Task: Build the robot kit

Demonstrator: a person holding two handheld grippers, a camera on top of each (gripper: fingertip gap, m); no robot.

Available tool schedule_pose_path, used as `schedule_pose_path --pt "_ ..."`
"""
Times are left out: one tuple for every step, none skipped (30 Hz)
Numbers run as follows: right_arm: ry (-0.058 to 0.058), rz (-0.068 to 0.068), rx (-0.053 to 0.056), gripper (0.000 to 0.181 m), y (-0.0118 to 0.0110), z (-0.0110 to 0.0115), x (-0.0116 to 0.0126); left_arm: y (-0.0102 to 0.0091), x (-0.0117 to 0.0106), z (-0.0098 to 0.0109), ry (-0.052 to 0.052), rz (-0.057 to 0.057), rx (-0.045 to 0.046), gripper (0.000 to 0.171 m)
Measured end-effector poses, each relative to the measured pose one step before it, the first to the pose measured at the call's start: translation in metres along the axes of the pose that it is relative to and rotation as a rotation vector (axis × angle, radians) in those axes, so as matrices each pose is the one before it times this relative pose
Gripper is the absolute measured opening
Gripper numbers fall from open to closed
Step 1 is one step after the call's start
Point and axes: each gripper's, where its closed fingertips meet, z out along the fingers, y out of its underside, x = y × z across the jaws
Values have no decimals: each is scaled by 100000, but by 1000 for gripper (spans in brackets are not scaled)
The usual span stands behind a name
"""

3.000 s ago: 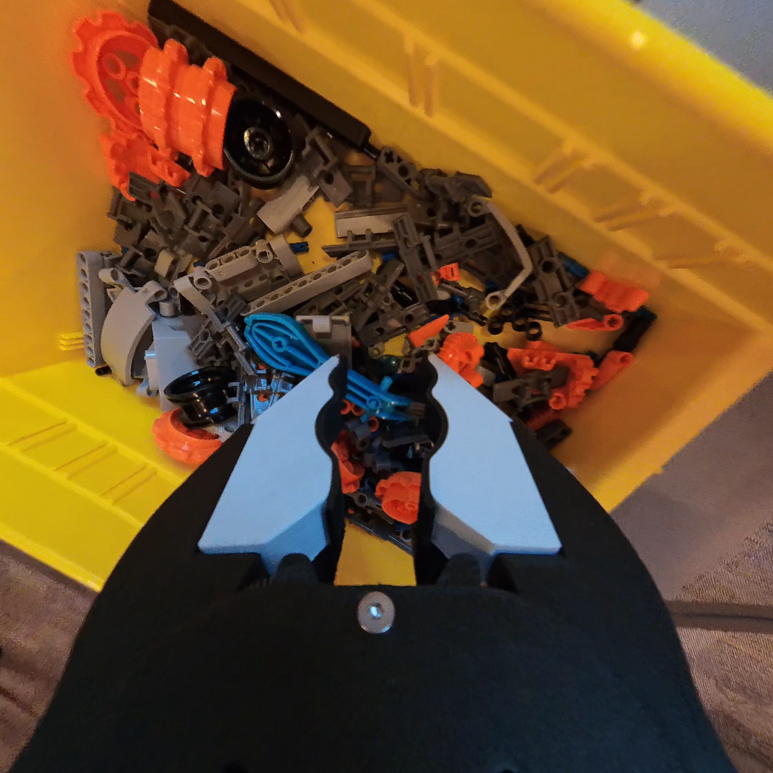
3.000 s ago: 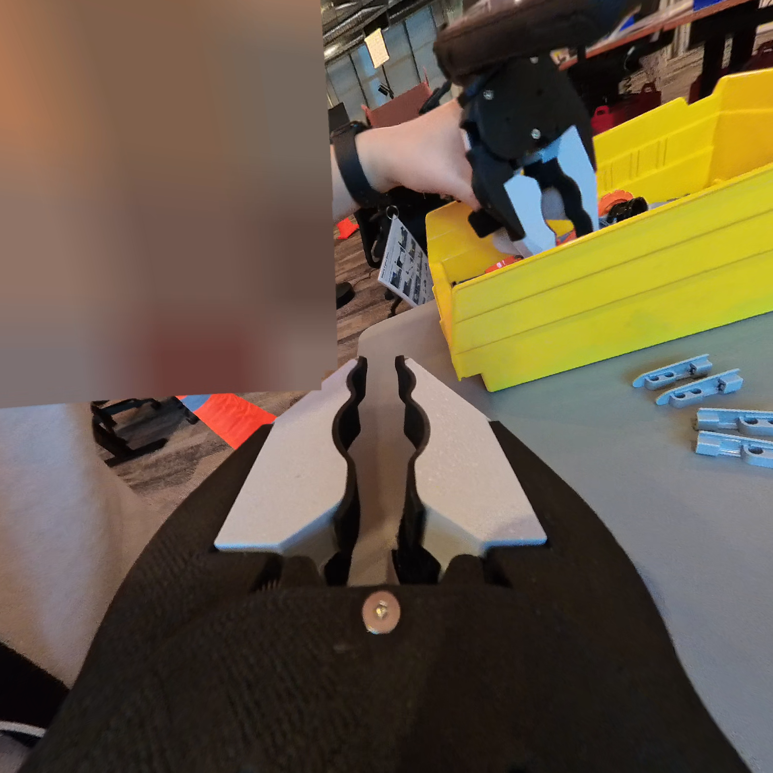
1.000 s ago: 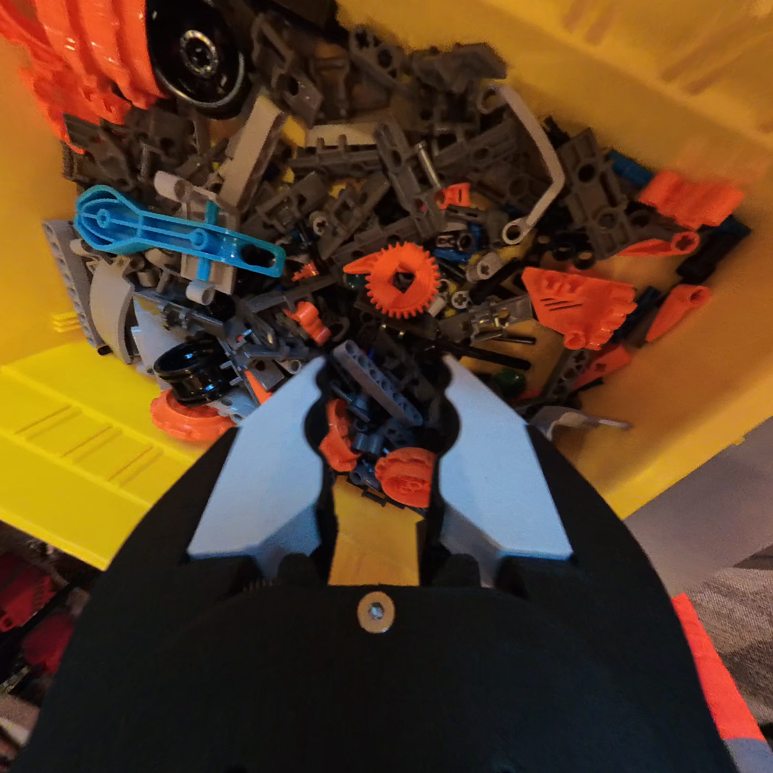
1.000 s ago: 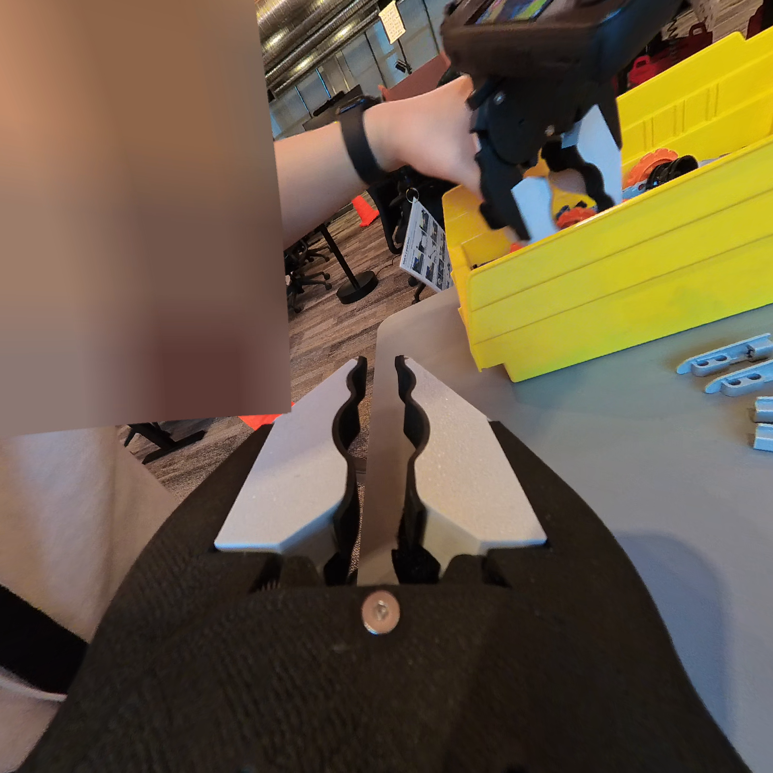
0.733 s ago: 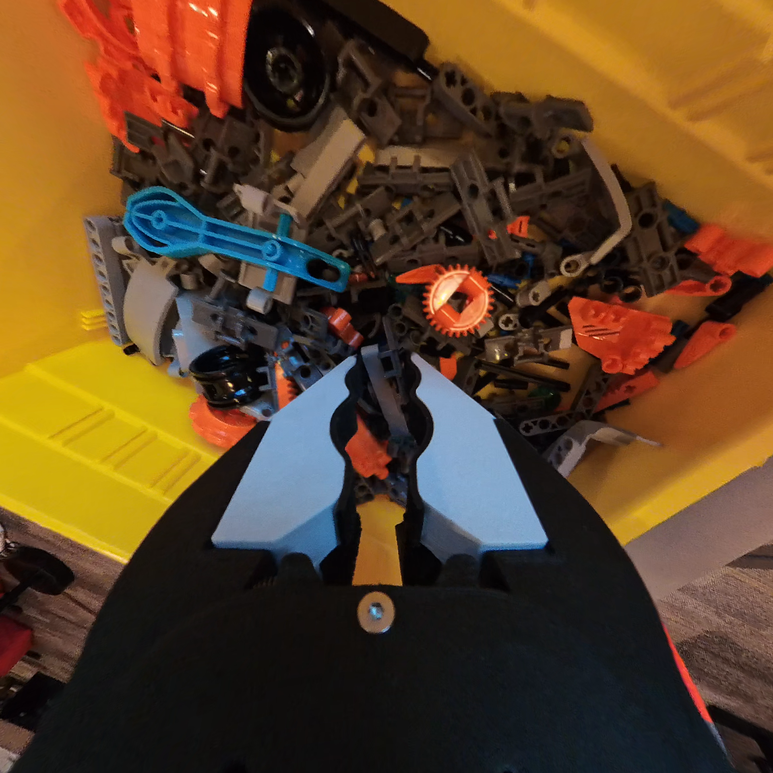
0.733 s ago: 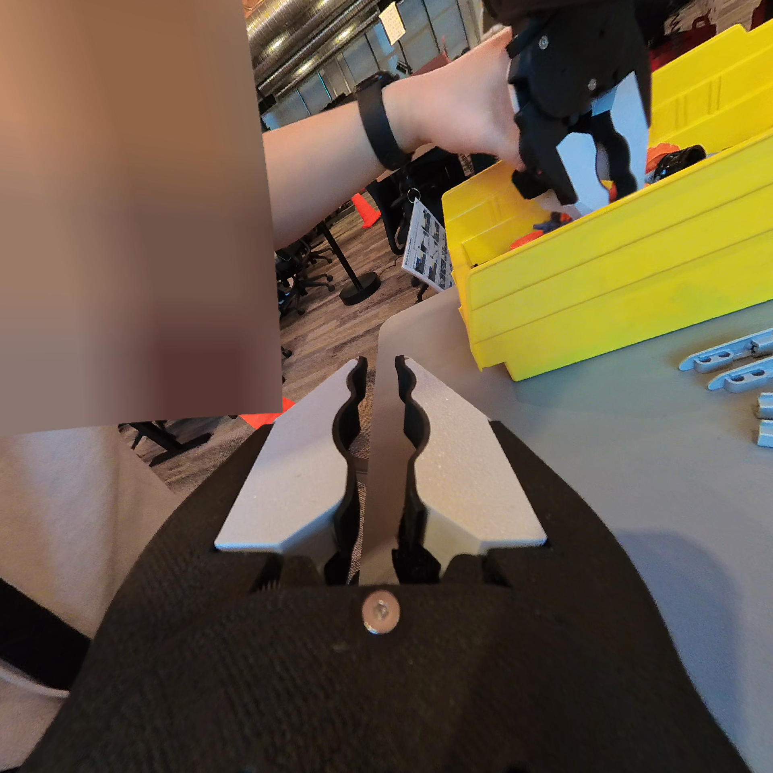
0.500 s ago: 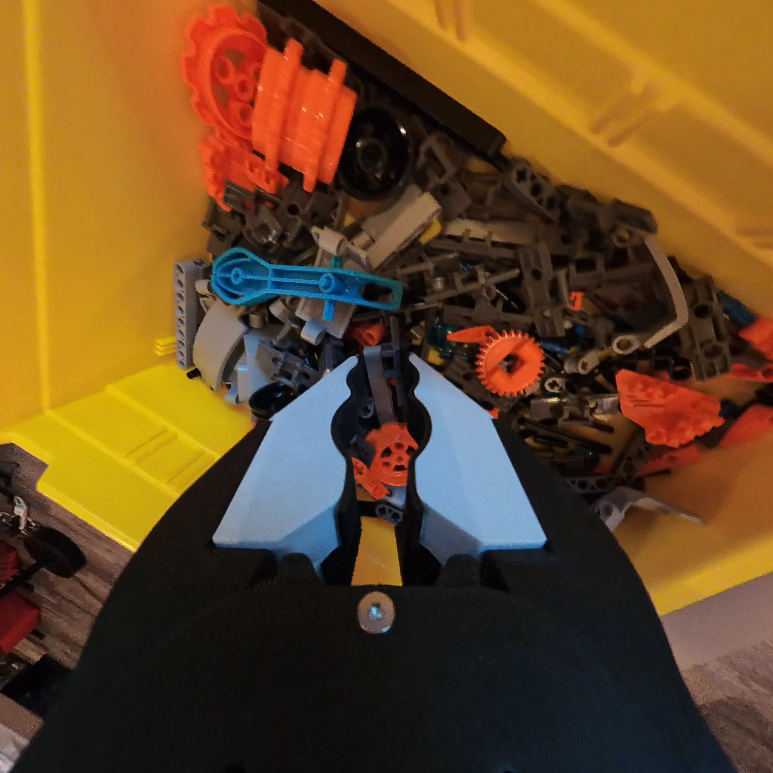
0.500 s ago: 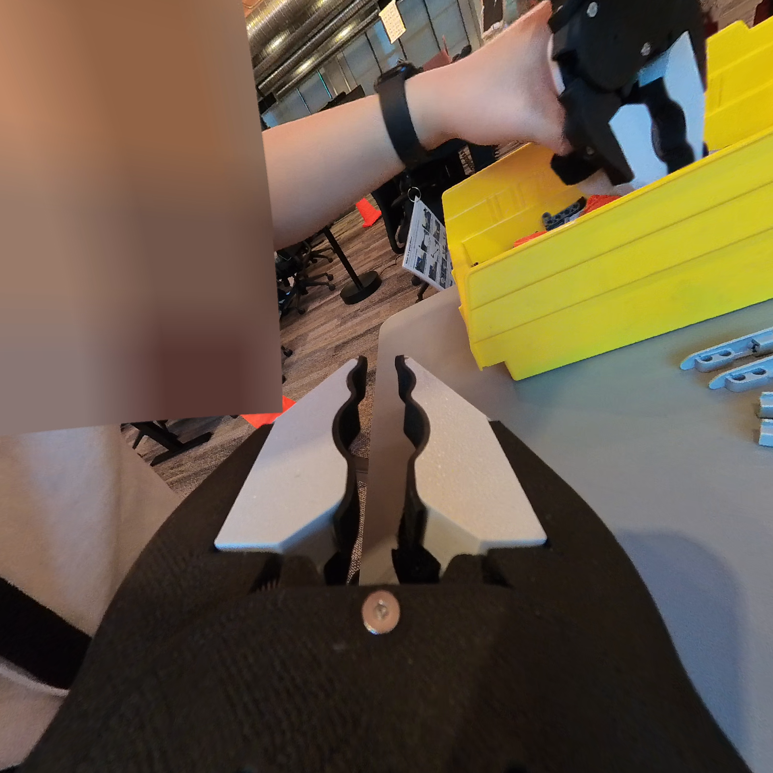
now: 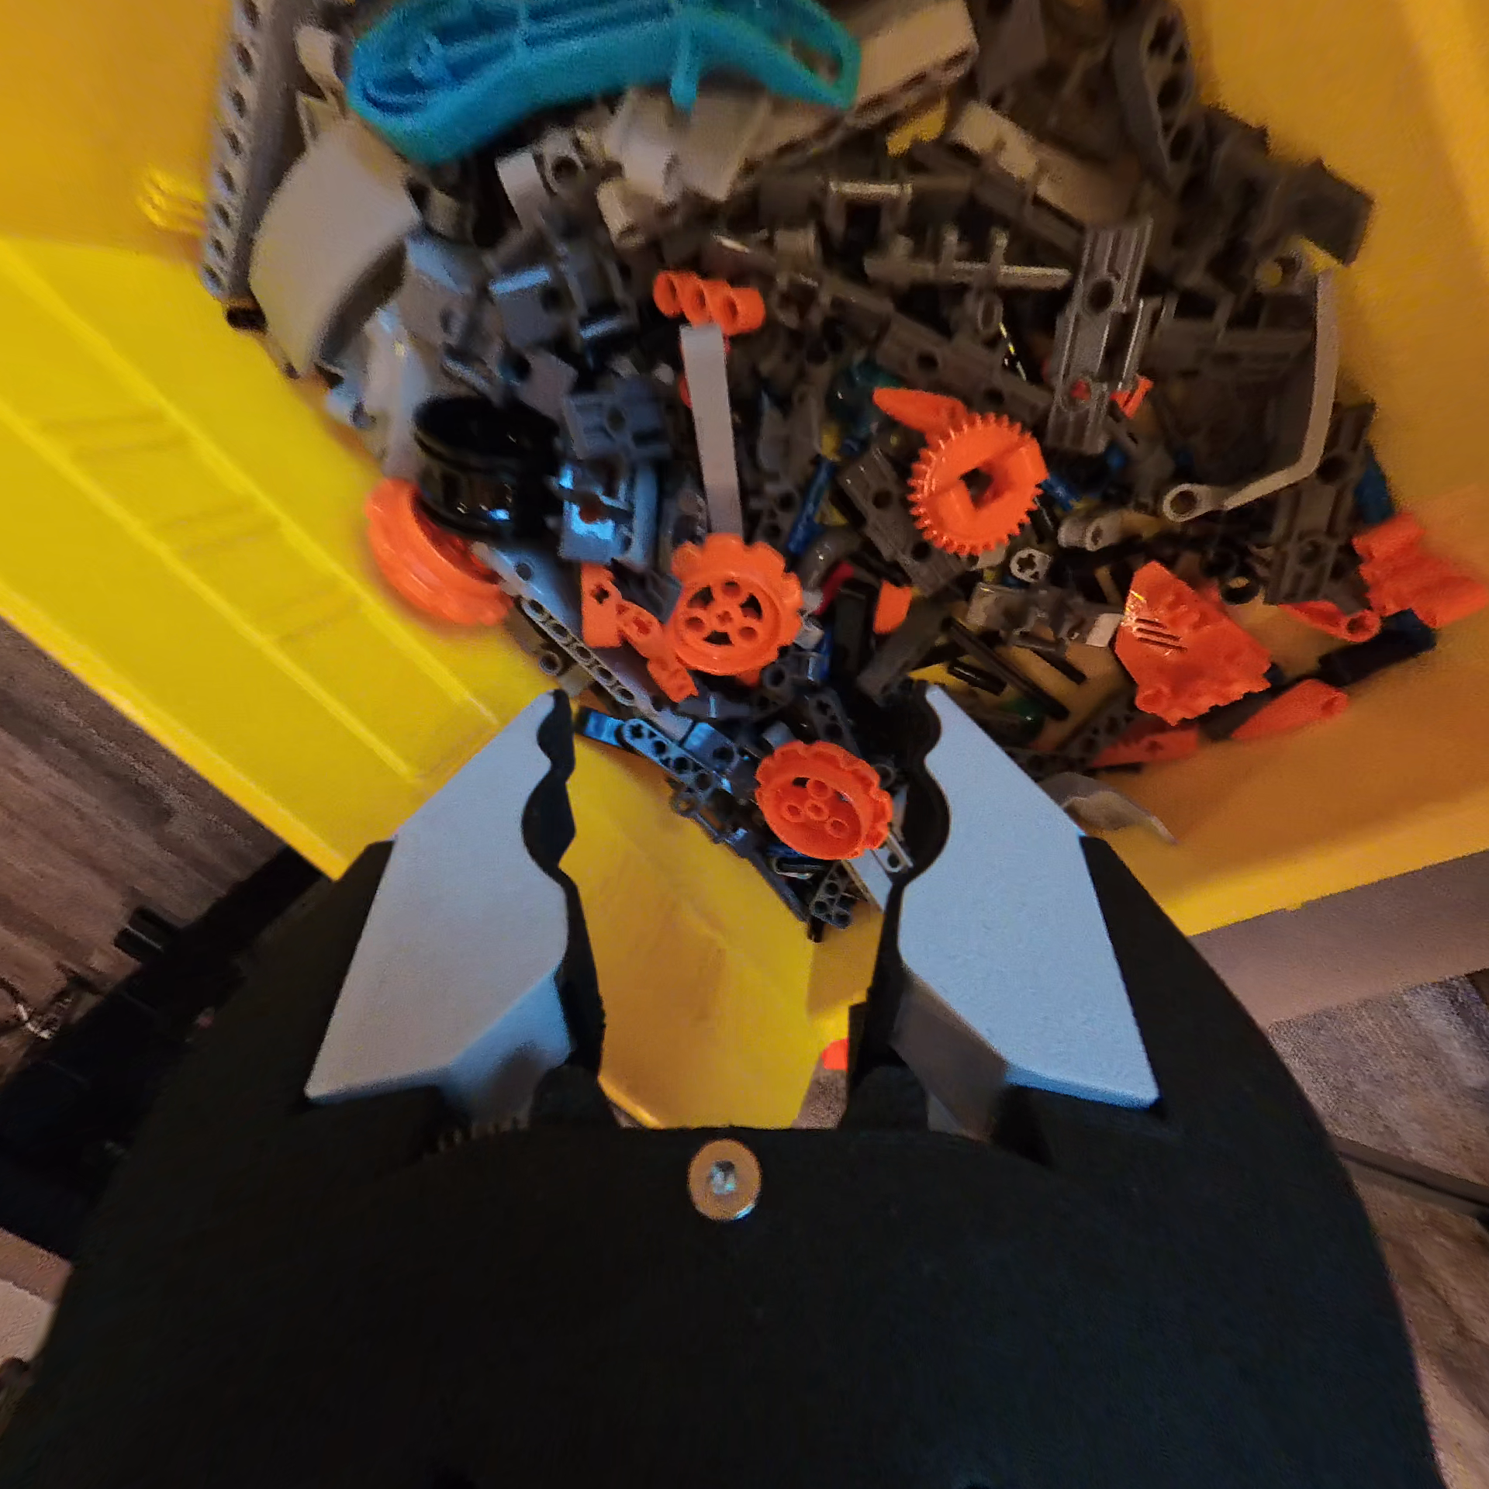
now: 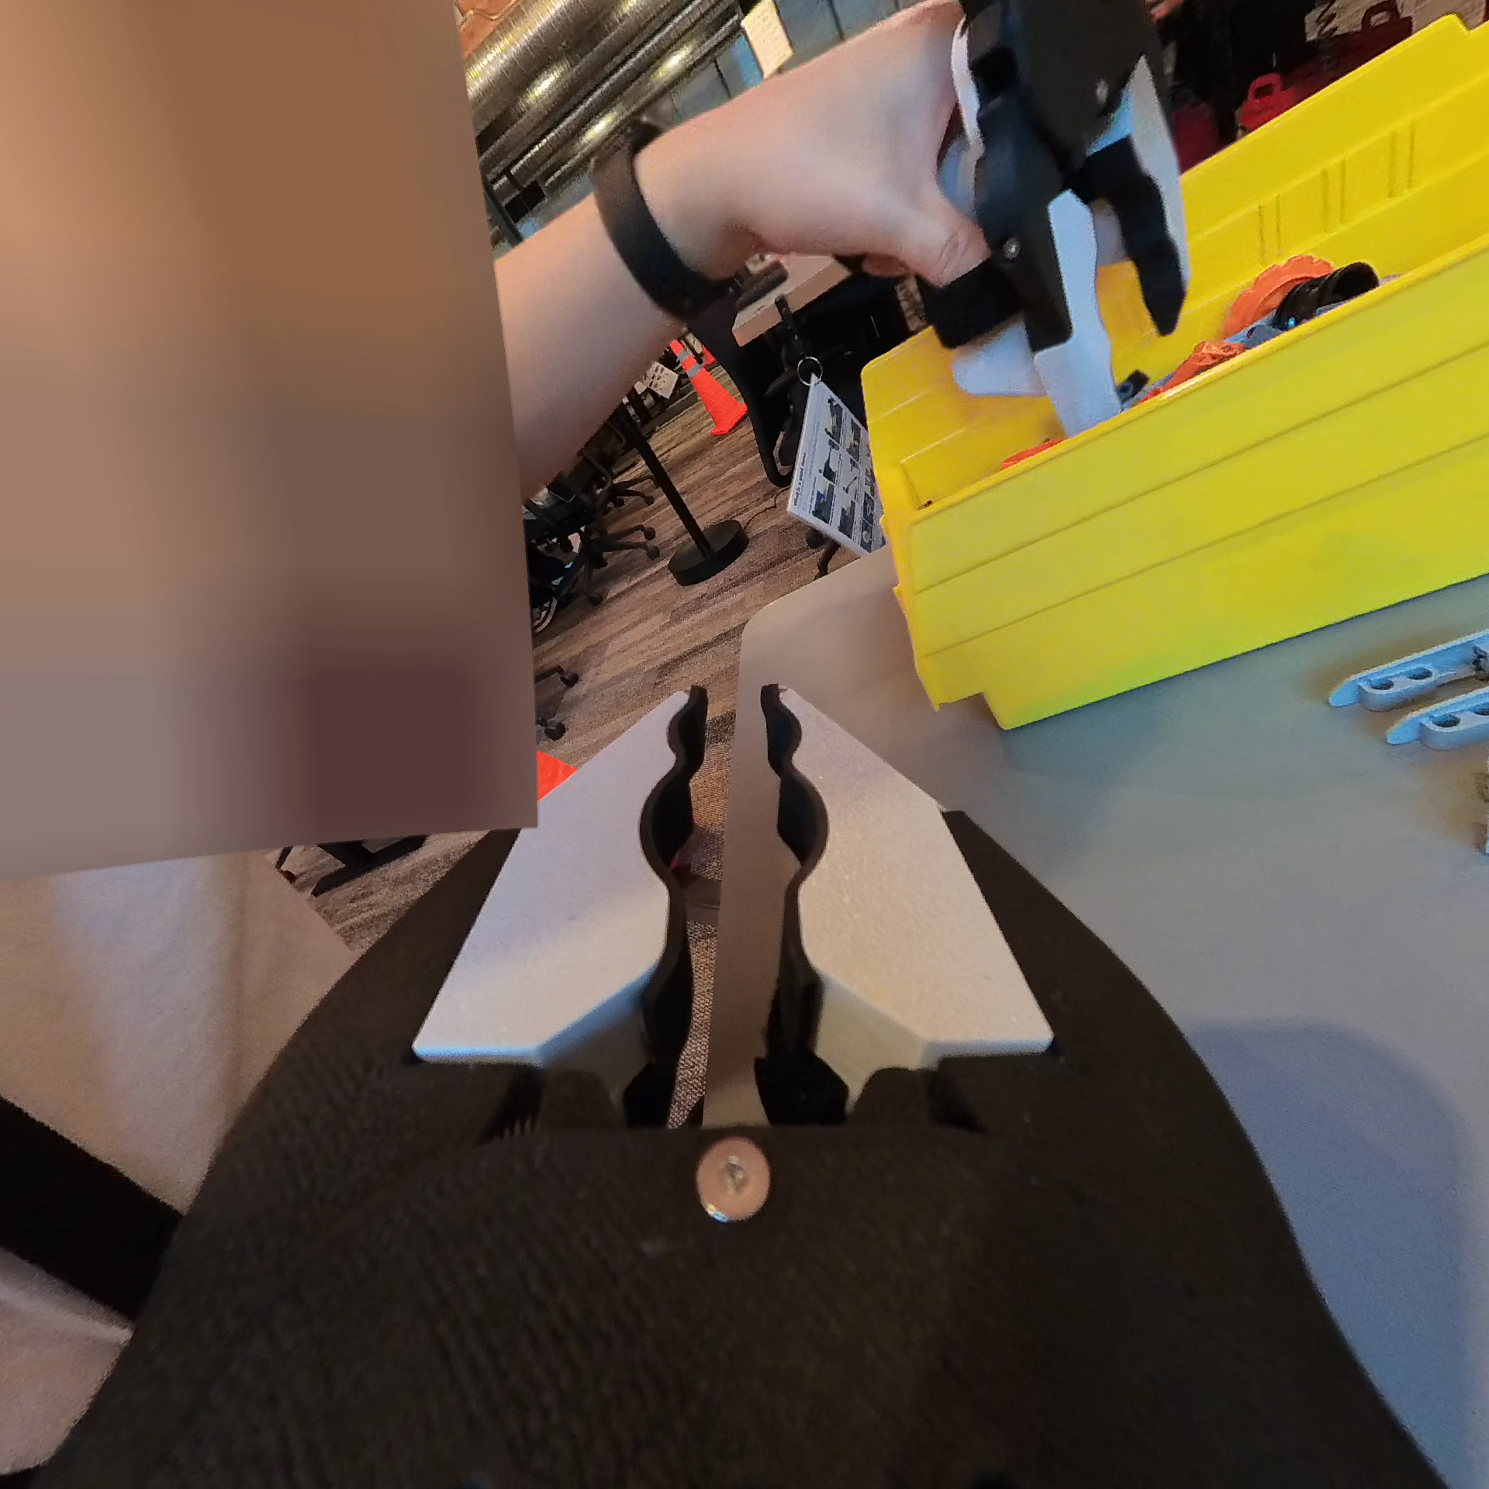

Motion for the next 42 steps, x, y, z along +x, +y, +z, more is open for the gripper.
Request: schedule_pose_path --pt "31 -74 -18 13 0 14 -9 239 255 293 -158 -874 -212 83" --pt "22 -38 -138 14 35 17 -6 253 252 398 76 -976 -594 84" --pt "-41 -47 -129 14 30 14 -27 371 243 503 129 -861 -1748 87" --pt "29 -183 -102 14 22 3 -18 433 -7 566 -1545 -369 -2513 90" --pt "60 -200 -100 14 22 13 -16 280 -89 527 -2183 276 -1884 92" --pt "73 -128 -65 13 7 11 0 -140 216 235 11 82 496 89" --pt "48 -43 -36 13 11 4 -1 -509 23 -12 -217 -1514 2869 85" --pt "65 -29 -9 13 2 9 8 -311 -188 18 -1199 -703 1225 83" --pt "49 -52 8 13 -4 7 -5 -180 -168 68 -905 301 448 79" --pt "80 -84 -63 13 10 5 14 -136 -138 10 -436 992 392 76" --pt "5 -1 -95 14 23 13 0 -133 -195 -52 -439 674 391 70" --pt "-19 89 -16 14 -8 4 8 -234 -202 -135 -187 198 1127 57" --pt "-5 132 22 14 0 -4 6 -342 -249 -196 -403 402 2044 33" --pt "-58 143 58 13 -11 -9 9 -256 -471 -172 -1683 946 1653 13" --pt "-34 116 80 13 -9 -10 6 -262 -724 -113 -3077 935 1701 8" --pt "-85 169 31 13 -3 3 14 -62 -610 -22 -1924 610 38 8" --pt "-64 177 47 13 -9 -10 6 30 -269 55 510 -418 -741 8" --pt "-37 121 144 13 -18 -5 5 -115 -49 69 2058 -1481 59 8" --pt "-40 93 104 13 -16 -12 -7 -284 -41 43 1910 -1707 1073 8" --pt "-47 52 -5 13 -5 -7 1 -318 -50 20 1577 -1205 1288 7" --pt "-40 65 -34 13 8 1 3 -280 -31 9 1562 -787 910 7" --pt "-28 67 49 13 -4 -3 7 -207 -43 -9 1382 -836 234 8" --pt "-5 105 32 13 -2 -4 8 -220 -42 -18 1104 -640 347 8" --pt "-49 144 2 13 -7 9 13 -257 -13 -49 982 -322 614 8" --pt "-34 126 -2 13 -2 -3 11 -231 -3 -69 821 -84 518 8" --pt "0 125 3 13 12 4 10 -228 0 -93 548 -235 606 8" --pt "-31 150 -26 13 -4 -2 17 -231 73 -91 756 -193 633 7" --pt "-36 104 6 13 3 4 1 -192 106 -88 659 120 453 8" --pt "-6 68 72 13 -17 -11 8 -201 149 -65 592 529 582 8" --pt "-7 11 58 13 -8 4 -2 -260 245 -64 822 726 955 8" --pt "44 -61 -51 13 13 3 0 -338 386 -68 1525 488 1334 8" --pt "54 -121 -113 13 28 15 -9 -425 628 -45 3120 -275 1629 8" --pt "81 -177 -92 13 16 6 -3 -415 832 55 4306 -1421 1437 8" --pt "96 -216 -81 13 28 5 -1 -166 484 146 2233 -1490 -270 8" --pt "43 -123 0 13 10 -6 -2 25 308 188 844 -482 -1447 17" --pt "12 -29 63 13 -5 -8 -2 89 143 155 -349 321 -1557 28" --pt "-8 42 100 13 -16 -22 4 76 75 49 -809 499 -723 34" --pt "-77 158 103 13 -5 -17 5 -11 103 -51 -612 284 327 38" --pt "-145 343 85 13 -9 -19 15 -92 98 -190 -434 -19 1405 43" --pt "-243 423 197 13 -35 -22 -7 -76 28 -329 -614 -469 1712 48" --pt "-132 364 216 13 -34 -33 7 -20 -303 -483 -2474 -777 1746 51" --pt "-113 271 208 13 -39 -15 6 -40 -648 -638 -4575 -716 2248 53"
